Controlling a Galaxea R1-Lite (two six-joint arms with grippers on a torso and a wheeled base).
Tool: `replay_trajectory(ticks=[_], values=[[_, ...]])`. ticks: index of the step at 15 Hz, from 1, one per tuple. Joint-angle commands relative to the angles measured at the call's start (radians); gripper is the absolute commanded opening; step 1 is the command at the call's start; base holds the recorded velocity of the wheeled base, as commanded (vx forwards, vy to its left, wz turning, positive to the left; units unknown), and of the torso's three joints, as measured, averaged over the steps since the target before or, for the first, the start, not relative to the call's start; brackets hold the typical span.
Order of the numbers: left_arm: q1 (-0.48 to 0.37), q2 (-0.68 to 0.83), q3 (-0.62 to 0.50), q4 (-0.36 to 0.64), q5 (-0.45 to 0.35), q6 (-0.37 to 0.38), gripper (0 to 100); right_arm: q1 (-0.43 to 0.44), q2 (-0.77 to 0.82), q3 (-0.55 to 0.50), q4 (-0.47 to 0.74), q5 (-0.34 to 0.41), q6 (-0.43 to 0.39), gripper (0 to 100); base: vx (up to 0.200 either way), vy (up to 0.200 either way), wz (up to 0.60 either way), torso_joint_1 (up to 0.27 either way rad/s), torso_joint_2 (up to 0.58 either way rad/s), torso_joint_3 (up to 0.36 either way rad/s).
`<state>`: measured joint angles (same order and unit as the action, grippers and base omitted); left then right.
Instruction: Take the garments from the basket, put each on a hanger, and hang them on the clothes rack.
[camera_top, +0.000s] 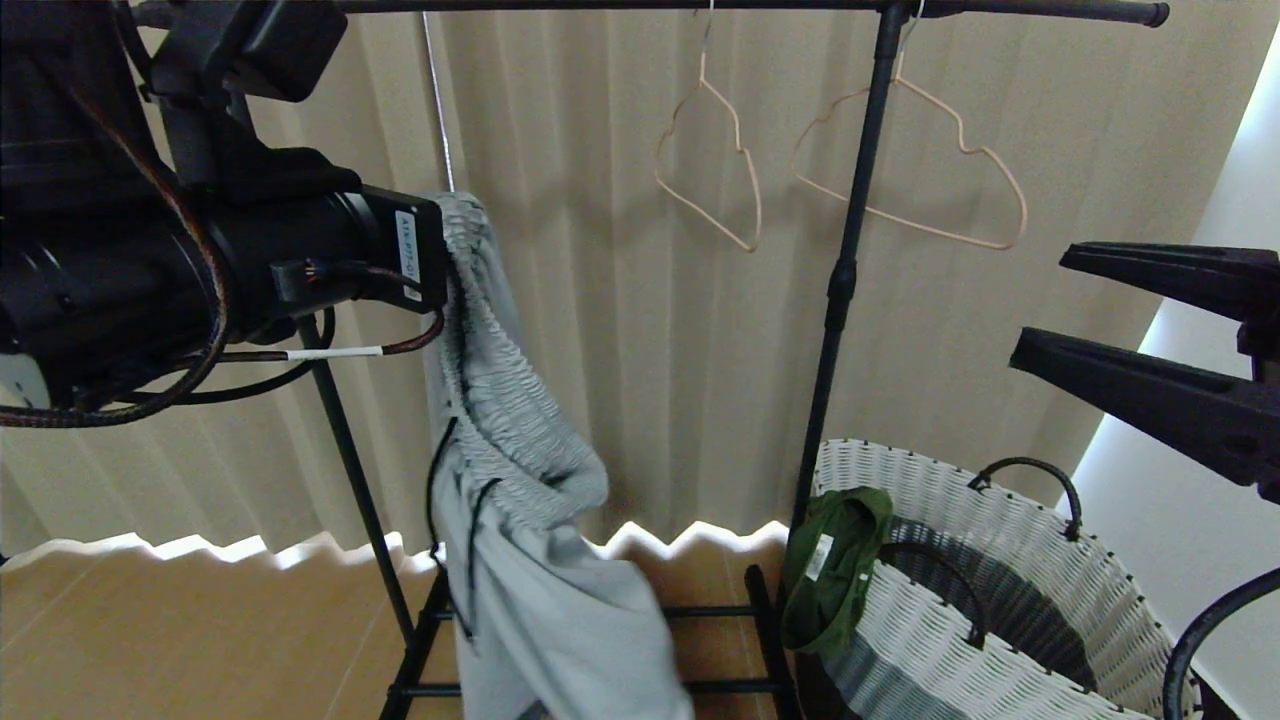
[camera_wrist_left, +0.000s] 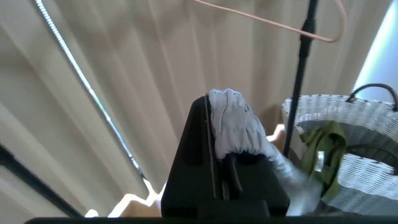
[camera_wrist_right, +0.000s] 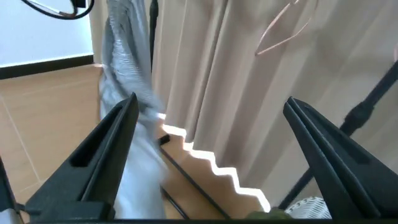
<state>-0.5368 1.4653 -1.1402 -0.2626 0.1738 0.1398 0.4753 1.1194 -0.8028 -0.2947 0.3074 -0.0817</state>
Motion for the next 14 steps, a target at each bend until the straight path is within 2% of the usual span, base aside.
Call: replay_trajectory(ticks=[1,3,4,5,7,10,11,12,14], values=[[0.0,-0.013,0.01,0.002,0.013,0.001,0,-0.027,-0.016,0.005,0.014,-0.025,-0.007,100,0.0,0.0,0.0,0.0,0.0,0.0],[0.005,-0.062,0.048,0.005,0.019,0.018,0,-0.123,-0.018,0.04,0.019,-0.119,-0.05,100,0.0,0.0,0.0,0.0,0.0,0.0],[0.005,-0.065,0.05,0.005,0.019,0.02,0,-0.126,-0.018,0.042,0.019,-0.122,-0.053,100,0.0,0.0,0.0,0.0,0.0,0.0],[0.06,-0.135,0.125,0.002,0.015,0.061,0,-0.184,-0.019,0.097,0.002,-0.203,-0.144,100,0.0,0.0,0.0,0.0,0.0,0.0],[0.08,-0.191,0.183,0.002,0.01,0.072,0,-0.234,-0.03,0.143,-0.032,-0.272,-0.176,100,0.0,0.0,0.0,0.0,0.0,0.0],[0.123,-0.257,0.26,-0.003,-0.007,0.072,0,-0.282,-0.043,0.197,-0.133,-0.289,-0.187,100,0.0,0.0,0.0,0.0,0.0,0.0],[0.144,-0.286,0.292,-0.003,-0.016,0.067,0,-0.34,-0.041,0.214,-0.173,-0.288,-0.185,100,0.0,0.0,0.0,0.0,0.0,0.0],[0.152,-0.298,0.304,-0.003,-0.023,0.067,0,-0.36,-0.043,0.217,-0.182,-0.283,-0.185,100,0.0,0.0,0.0,0.0,0.0,0.0],[0.178,-0.349,0.358,-0.003,-0.083,0.067,0,-0.385,-0.046,0.197,-0.201,-0.252,-0.181,100,0.0,0.0,0.0,0.0,0.0,0.0]])
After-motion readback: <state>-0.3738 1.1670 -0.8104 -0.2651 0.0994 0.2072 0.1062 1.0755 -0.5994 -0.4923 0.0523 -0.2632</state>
